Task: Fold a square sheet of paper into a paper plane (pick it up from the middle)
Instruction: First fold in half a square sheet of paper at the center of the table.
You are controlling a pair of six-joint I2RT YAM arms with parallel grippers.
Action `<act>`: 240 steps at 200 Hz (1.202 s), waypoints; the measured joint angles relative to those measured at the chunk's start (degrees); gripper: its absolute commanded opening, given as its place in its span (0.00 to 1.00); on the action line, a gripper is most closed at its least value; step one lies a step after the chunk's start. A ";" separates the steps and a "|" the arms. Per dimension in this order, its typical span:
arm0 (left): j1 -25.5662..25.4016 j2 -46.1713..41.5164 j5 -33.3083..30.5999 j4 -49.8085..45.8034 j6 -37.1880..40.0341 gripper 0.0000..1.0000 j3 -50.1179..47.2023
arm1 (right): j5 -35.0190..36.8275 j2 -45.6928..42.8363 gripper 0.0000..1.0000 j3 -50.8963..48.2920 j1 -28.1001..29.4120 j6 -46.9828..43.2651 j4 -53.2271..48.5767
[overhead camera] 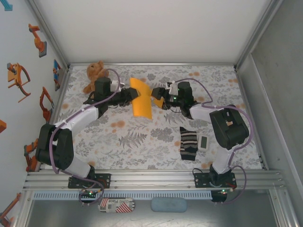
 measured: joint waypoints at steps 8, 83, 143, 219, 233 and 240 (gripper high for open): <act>0.33 0.00 0.87 2.25 -1.75 0.33 -0.02 | -0.17 0.00 0.85 -0.02 0.00 2.08 2.60; 1.68 1.16 5.25 15.43 -12.15 0.32 -0.61 | -2.16 0.35 0.77 1.22 0.72 12.41 14.80; 3.21 2.10 5.46 10.32 -9.68 0.32 -0.70 | -4.13 0.24 0.42 1.88 0.83 11.10 13.53; 3.56 3.58 5.38 4.63 -5.84 0.45 -0.81 | -1.88 -5.46 0.00 2.73 0.55 -2.67 -7.54; 3.28 4.33 4.98 4.33 -5.25 0.55 -0.92 | -1.11 -7.10 0.00 3.06 0.55 -5.81 -11.87; 2.99 4.81 4.66 4.26 -5.03 0.61 -0.98 | -1.07 -7.85 0.00 3.13 0.55 -7.04 -13.57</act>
